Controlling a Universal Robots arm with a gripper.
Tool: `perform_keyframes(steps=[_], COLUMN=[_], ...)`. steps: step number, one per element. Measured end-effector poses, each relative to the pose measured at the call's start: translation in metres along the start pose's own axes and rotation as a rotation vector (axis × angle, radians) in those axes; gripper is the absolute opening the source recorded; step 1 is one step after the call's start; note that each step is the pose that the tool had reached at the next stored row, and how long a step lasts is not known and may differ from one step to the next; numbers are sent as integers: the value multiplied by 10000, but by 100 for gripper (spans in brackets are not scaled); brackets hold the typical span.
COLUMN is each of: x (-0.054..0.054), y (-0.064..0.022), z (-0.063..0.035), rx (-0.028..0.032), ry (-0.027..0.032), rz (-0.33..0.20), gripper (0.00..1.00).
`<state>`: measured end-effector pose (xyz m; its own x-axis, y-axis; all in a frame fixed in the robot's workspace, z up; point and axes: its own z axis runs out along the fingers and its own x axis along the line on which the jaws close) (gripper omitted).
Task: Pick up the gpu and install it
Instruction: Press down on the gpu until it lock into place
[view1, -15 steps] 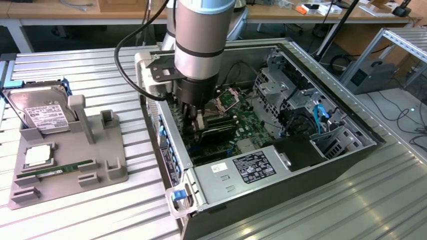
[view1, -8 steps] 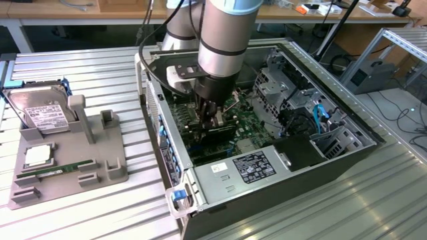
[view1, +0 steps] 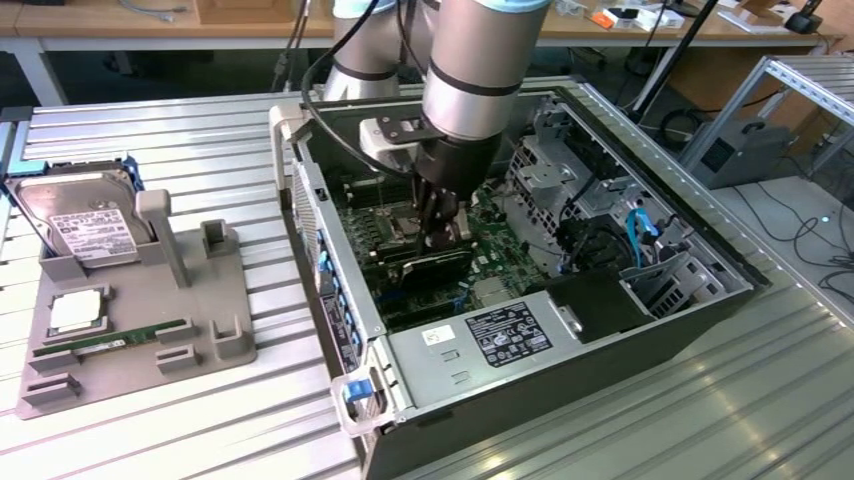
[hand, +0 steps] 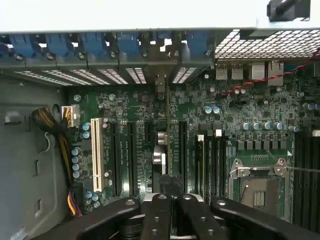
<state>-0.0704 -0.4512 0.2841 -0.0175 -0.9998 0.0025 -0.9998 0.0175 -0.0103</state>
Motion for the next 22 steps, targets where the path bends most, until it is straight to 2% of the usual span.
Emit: perform_keyframes(steps=[6, 14, 17, 20, 22], x=[-2, -3, -5, -7, -7], y=[-145, -199, -309, -442, -465], z=[-142, -265, -277, -276, -277], rx=[0, 0, -26, -87, -98], ry=[1, -1, -10, -15, -14], rz=[0, 0, 0, 0, 0], gripper=[11, 11, 11, 11, 11])
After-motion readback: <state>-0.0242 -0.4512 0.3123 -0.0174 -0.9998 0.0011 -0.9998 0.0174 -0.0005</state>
